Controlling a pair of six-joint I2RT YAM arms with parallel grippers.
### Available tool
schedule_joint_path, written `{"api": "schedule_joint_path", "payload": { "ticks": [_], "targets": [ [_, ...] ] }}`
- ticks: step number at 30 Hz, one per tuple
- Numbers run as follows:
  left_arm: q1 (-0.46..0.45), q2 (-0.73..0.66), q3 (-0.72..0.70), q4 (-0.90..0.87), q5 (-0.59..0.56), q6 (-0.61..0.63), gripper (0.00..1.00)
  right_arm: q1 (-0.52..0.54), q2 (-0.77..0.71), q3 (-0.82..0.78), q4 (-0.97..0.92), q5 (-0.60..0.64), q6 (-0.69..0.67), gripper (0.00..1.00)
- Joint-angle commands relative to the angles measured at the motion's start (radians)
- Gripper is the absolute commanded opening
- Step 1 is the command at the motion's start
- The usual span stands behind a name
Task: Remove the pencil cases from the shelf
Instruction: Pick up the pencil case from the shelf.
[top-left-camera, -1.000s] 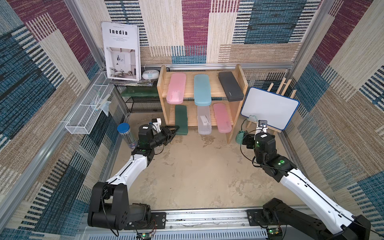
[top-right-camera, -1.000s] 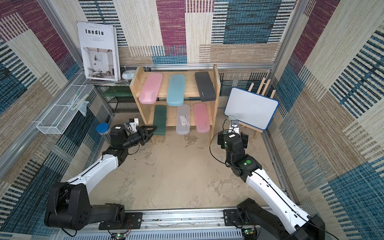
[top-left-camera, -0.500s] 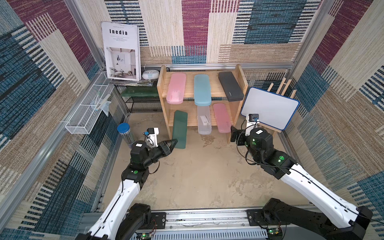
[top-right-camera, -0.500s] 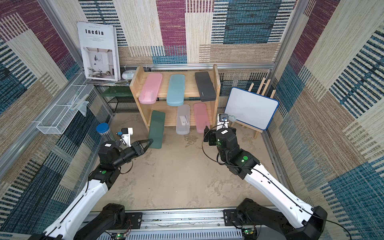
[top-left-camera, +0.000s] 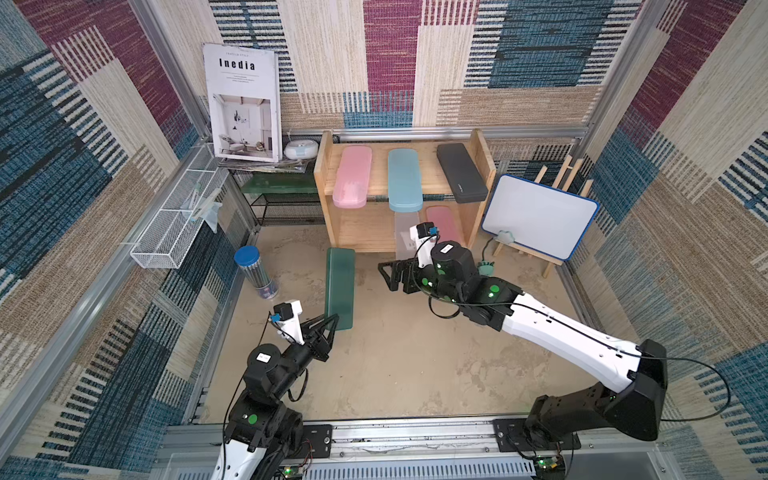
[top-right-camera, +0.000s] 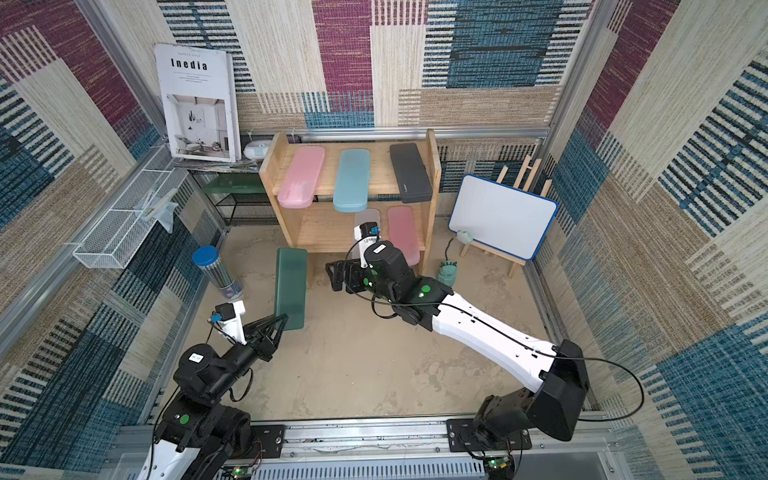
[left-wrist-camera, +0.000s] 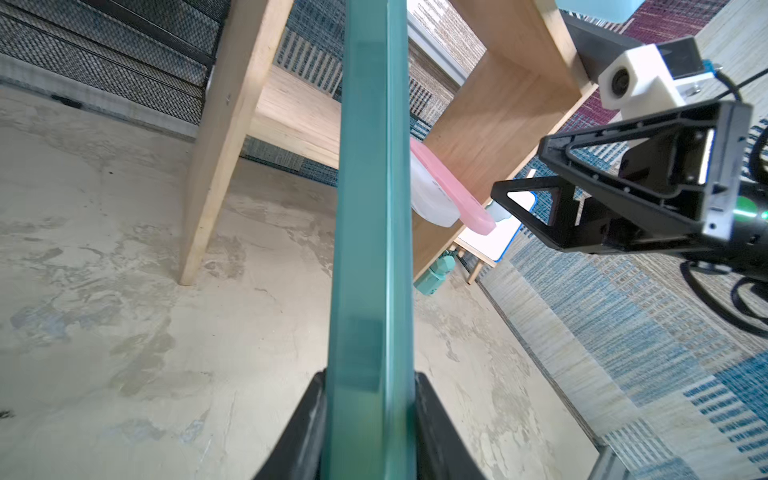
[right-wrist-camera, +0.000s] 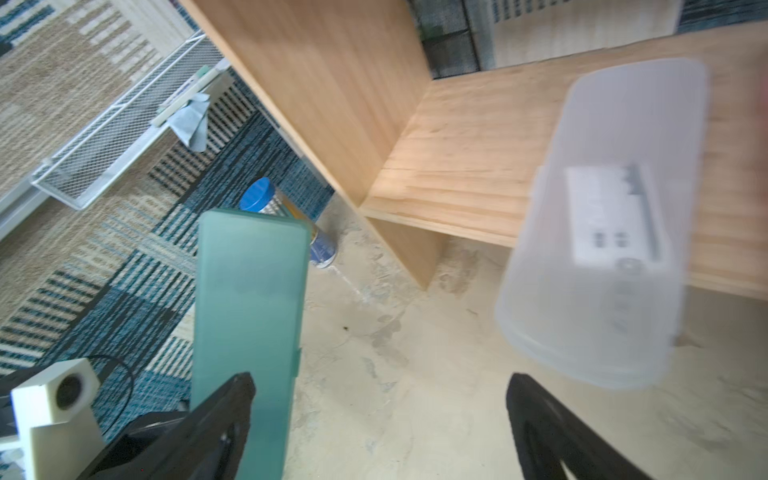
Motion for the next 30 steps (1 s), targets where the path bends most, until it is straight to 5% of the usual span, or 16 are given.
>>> {"api": "schedule_joint_path", "payload": {
  "ticks": [1, 15, 26, 30],
  "targets": [
    [-0.002, 0.004, 0.019, 0.004, -0.044, 0.032, 0.28, 0.031, 0.053, 0.054, 0.052, -0.102, 0.059, 0.99],
    [-0.003, -0.001, 0.021, 0.004, -0.047, 0.033, 0.27, 0.097, 0.329, 0.280, -0.028, -0.192, 0.097, 0.99],
    [-0.003, -0.010, 0.015, -0.002, -0.055, 0.028, 0.28, 0.109, 0.384, 0.288, -0.010, -0.216, 0.100, 1.00],
    [-0.005, -0.007, 0.013, -0.002, -0.054, 0.029, 0.28, 0.112, 0.392, 0.284, 0.015, -0.236, 0.102, 0.92]
  ]
}}
